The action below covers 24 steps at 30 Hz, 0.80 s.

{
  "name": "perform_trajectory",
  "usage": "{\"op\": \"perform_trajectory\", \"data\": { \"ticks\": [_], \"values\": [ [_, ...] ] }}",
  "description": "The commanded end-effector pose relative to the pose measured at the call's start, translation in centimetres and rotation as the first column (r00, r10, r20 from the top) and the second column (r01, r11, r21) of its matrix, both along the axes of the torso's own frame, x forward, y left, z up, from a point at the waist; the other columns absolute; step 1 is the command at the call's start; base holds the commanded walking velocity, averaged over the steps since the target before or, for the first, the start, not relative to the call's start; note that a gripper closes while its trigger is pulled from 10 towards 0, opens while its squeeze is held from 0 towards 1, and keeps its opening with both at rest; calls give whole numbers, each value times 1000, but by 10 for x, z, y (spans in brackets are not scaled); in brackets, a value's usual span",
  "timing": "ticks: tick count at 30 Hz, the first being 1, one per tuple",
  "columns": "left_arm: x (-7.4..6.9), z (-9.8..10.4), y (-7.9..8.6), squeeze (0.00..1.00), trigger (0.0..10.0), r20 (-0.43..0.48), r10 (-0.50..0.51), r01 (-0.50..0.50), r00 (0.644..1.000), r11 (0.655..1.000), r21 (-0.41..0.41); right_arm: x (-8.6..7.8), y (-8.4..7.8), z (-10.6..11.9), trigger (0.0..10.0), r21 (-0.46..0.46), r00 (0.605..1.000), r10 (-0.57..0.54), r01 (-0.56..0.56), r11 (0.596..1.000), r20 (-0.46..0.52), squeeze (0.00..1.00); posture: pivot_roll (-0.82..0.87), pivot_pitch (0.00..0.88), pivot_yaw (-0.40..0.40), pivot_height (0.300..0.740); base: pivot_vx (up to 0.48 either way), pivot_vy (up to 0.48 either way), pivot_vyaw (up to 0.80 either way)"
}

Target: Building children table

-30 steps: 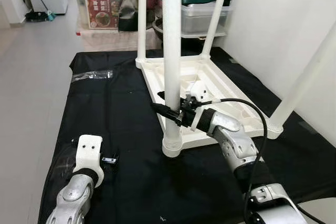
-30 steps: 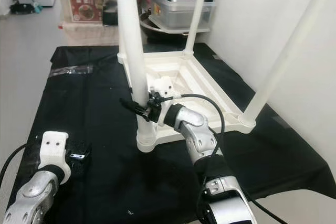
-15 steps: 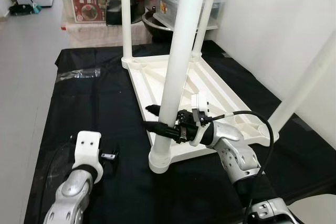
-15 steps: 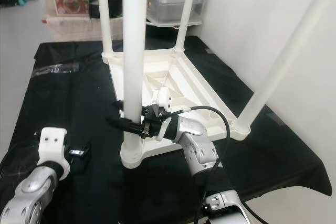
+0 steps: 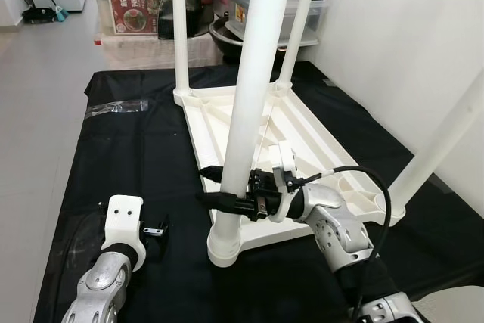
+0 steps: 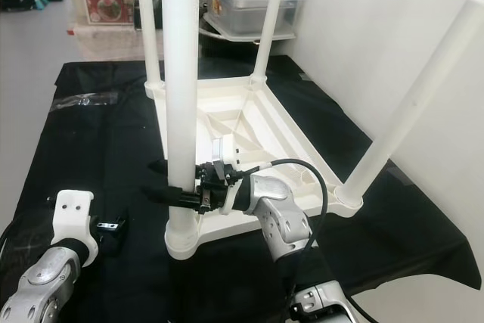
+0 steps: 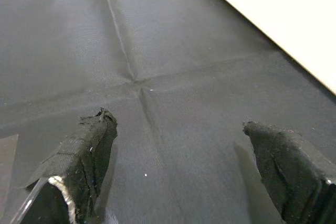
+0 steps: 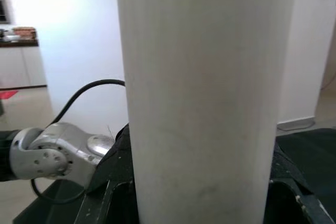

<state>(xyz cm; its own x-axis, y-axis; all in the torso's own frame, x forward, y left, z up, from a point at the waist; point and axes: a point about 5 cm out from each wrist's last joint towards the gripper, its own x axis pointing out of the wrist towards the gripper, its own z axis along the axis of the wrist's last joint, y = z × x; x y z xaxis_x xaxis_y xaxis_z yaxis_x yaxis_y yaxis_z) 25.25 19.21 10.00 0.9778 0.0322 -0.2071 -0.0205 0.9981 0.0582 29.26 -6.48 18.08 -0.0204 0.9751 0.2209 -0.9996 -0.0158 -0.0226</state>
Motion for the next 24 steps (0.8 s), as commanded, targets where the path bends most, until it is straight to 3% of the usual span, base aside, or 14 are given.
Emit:
{"op": "perform_trajectory", "data": {
  "ticks": [1, 6, 11, 18, 20, 21, 22, 23, 24],
  "values": [
    [0, -3, 2, 0, 10000, -21, -1, 1, 1000, 1000, -3, -9, 9, -18, 0, -13, 990, 96, -98, 995, -100, 0, 155, 0, -83, 740, 0, 0, 0],
    [0, -3, 2, 0, 10000, -20, 0, 0, 1000, 1000, -2, -5, 5, -19, 0, -19, 994, 70, -72, 997, -90, 0, 155, 0, -85, 740, 0, 0, 0],
    [-2, -4, 1, 0, 10000, -25, 4, -4, 1000, 1000, -1, 3, 6, -19, 0, 7, 990, -99, 100, 995, -96, 4, 156, 0, -85, 740, 0, 0, 0],
    [-2, -4, 1, 0, 10000, -25, 4, -4, 1000, 1000, -1, 3, 6, -19, 0, 7, 990, -99, 100, 995, -96, 4, 156, 0, -85, 740, 0, 0, 0],
    [-2, -5, 2, 0, 10000, -26, 7, -7, 1000, 1000, 0, 11, 4, -19, 0, -1, 966, -240, 241, 971, -99, 8, 157, 0, -87, 740, 0, 0, 0],
    [-2, -5, 2, 0, 10000, -26, 7, -7, 1000, 1000, 0, 11, 4, -19, 0, -1, 966, -240, 241, 971, -99, 8, 157, 0, -87, 740, 0, 0, 0],
    [-3, -6, 4, 0, 10000, -40, 18, -17, 999, 1000, 11, 29, -14, -28, 0, -124, 772, -625, 614, 780, -114, 0, 137, 0, -65, 740, 0, 0, 0],
    [-4, -9, 6, 0, 10000, -54, 29, -28, 998, 999, 18, 38, -36, -36, 0, -214, 495, -864, 838, 502, -90, 0, 137, 0, -65, 740, 0, 0, 0],
    [-4, -9, 6, 0, 10000, -54, 29, -28, 998, 999, 18, 38, -36, -36, 0, -214, 495, -864, 838, 502, -90, 0, 137, 0, -65, 740, 0, 0, 0]
  ]
}}
